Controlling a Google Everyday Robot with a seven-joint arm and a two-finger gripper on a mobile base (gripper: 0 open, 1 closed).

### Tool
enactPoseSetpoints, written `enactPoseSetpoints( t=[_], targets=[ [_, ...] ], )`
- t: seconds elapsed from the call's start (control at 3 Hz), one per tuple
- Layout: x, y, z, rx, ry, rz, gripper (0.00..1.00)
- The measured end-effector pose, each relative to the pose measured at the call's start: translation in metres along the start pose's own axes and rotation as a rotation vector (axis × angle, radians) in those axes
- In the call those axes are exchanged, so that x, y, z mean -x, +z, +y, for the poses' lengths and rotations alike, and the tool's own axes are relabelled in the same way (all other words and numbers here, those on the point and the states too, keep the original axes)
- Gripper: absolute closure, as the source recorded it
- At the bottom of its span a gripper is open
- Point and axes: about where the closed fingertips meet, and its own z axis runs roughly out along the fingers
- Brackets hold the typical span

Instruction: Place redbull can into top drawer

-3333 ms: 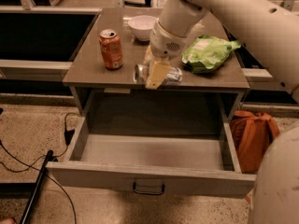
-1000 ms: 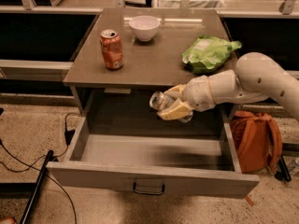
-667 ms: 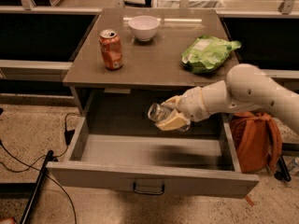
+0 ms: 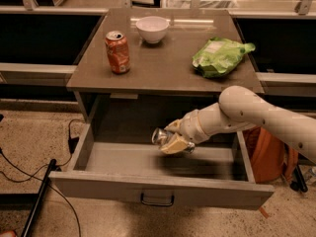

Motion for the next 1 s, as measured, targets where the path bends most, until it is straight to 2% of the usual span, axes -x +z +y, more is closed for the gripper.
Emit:
enactPoseSetpoints(
  t=[0.67,1.0],
  targets=[
    [-0.0014,0.0038,0.0004,0.006,0.004,0.008,0.36],
    [-0.0014,0.0038,0.0005,0.006,0.004,0.008,0.04]
  ],
)
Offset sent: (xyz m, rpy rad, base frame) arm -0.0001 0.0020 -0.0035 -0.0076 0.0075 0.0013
